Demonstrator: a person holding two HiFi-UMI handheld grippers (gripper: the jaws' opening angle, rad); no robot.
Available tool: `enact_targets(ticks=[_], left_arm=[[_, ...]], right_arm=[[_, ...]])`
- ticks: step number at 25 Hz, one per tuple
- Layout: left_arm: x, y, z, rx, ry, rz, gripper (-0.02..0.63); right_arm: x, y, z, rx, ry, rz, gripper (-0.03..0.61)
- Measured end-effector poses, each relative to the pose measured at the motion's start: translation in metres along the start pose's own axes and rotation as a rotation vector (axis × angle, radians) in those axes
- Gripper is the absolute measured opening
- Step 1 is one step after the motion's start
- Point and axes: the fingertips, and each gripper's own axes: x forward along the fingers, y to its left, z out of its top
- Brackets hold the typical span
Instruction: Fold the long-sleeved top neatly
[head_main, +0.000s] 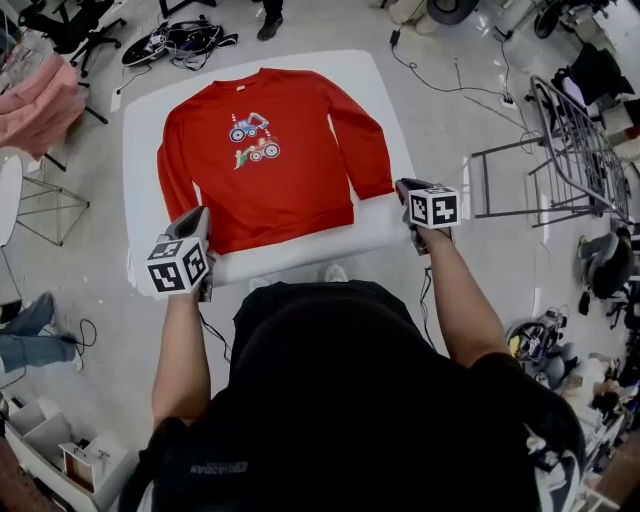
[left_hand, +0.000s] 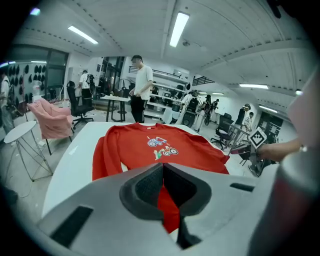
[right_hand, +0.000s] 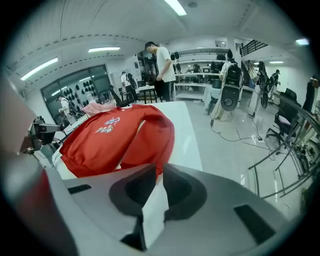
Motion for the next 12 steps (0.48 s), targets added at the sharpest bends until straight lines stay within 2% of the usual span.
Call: enact_targets(ticks=[6,12], left_arm=[[0.002,-0.036,-0.020,-0.019,0.029,0.033,0.008],[0.003,-0.051,-0.027,-0.044,0.035,0.056,0.008]], right_arm=[[0.013,-0.004,-0.013,0.085,0.053,0.126,0.098],[0.015,0.012,-0.023,0.183,0.099,0.276,0.151]])
